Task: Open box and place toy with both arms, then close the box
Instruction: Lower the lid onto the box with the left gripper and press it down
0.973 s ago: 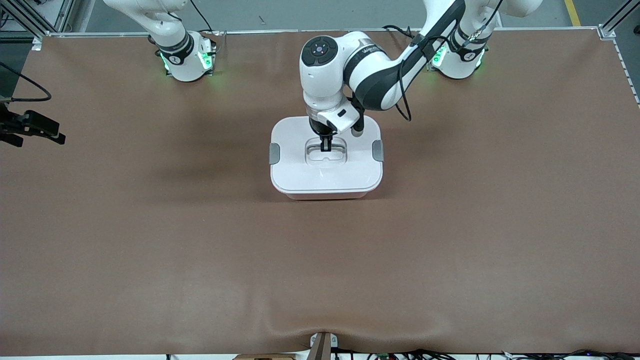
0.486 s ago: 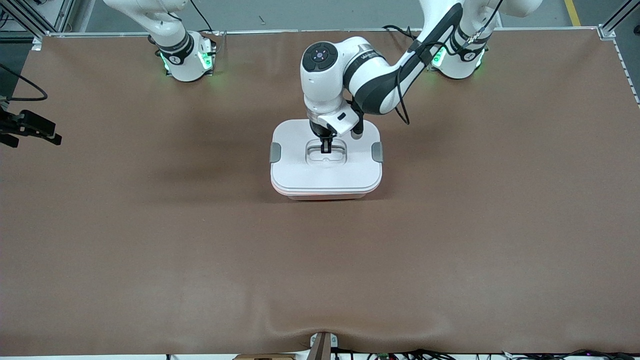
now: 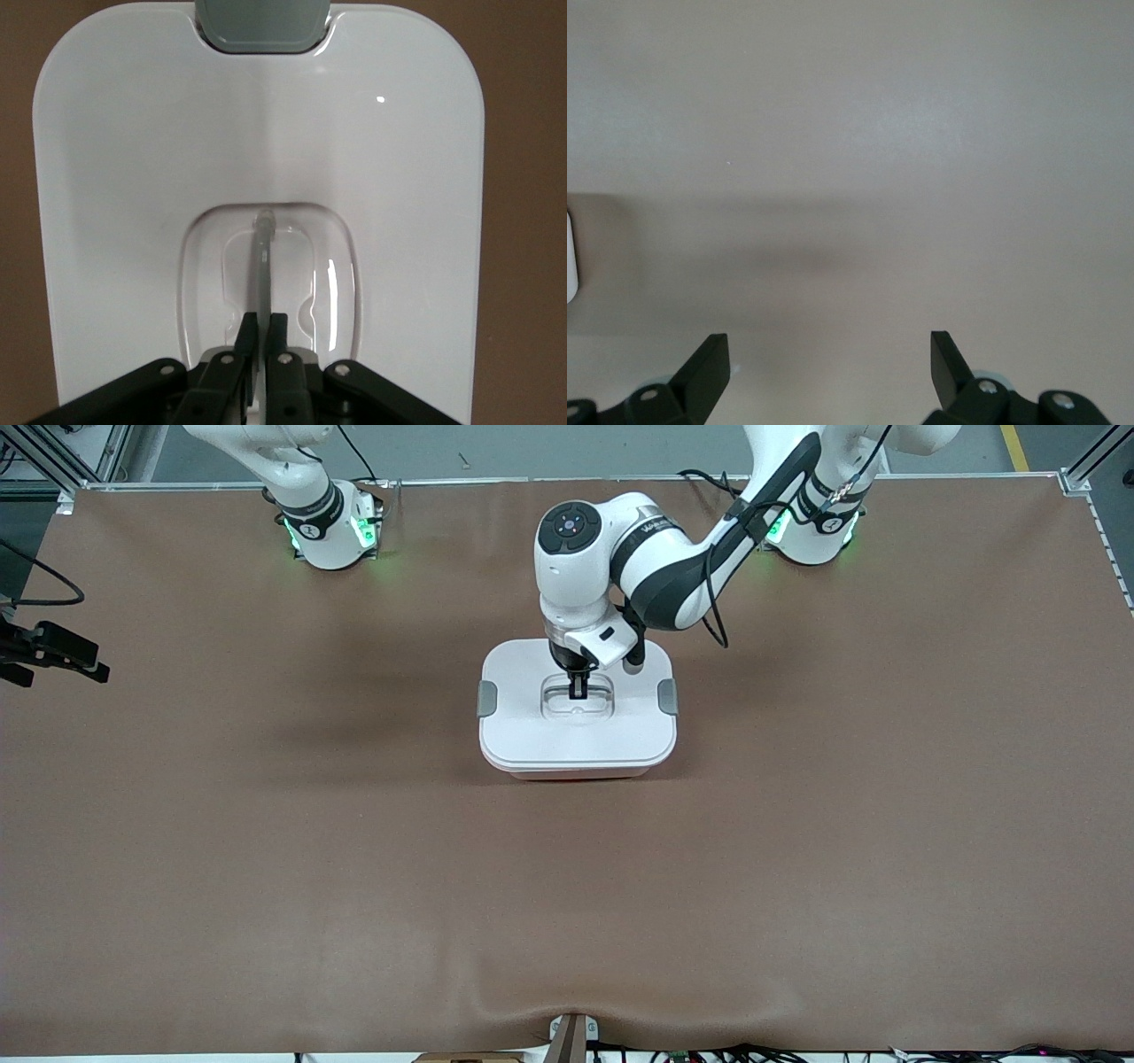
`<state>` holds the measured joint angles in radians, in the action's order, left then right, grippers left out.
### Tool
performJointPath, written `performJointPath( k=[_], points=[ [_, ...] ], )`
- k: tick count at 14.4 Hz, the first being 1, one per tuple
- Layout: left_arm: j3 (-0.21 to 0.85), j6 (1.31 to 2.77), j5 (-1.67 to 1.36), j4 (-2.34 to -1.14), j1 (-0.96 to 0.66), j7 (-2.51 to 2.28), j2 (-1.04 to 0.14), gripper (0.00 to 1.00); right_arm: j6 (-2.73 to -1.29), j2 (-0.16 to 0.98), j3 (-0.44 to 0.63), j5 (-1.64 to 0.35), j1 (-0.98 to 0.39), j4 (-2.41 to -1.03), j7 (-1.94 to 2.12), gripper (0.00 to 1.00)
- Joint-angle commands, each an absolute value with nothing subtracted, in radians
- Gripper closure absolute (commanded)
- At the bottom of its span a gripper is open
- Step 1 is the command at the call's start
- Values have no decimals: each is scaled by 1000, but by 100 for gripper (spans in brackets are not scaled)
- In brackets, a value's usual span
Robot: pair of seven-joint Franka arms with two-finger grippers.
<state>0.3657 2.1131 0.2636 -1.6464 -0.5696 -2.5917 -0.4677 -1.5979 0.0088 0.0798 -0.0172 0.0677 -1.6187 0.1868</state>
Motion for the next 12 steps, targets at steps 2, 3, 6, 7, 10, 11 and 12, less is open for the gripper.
performJointPath(
  k=[2, 3, 6, 7, 10, 11, 12],
  points=[
    [362, 2125, 291, -1618, -566, -2611, -494, 100, -1588, 11, 71, -11, 83, -1603, 187, 0],
    [362, 2125, 291, -1618, -568, -2615, -495, 100, -1588, 11, 71, -11, 83, -1603, 189, 0],
    [362, 2125, 295, -1626, -572, -2622, -495, 100, -1586, 11, 72, -11, 84, -1603, 196, 0],
    [361, 2125, 296, -1629, -574, -2622, -497, 100, -1586, 11, 72, -11, 84, -1603, 196, 0],
    [360, 2125, 301, -1629, -578, -2622, -506, 100, -1588, 9, 72, -18, 93, -1603, 196, 0],
    [362, 2125, 305, -1629, -577, -2622, -508, 100, -1586, 8, 72, -20, 95, -1603, 198, 0],
    [362, 2125, 307, -1629, -577, -2620, -508, 100, -1586, 8, 72, -20, 97, -1603, 201, 0]
  ],
)
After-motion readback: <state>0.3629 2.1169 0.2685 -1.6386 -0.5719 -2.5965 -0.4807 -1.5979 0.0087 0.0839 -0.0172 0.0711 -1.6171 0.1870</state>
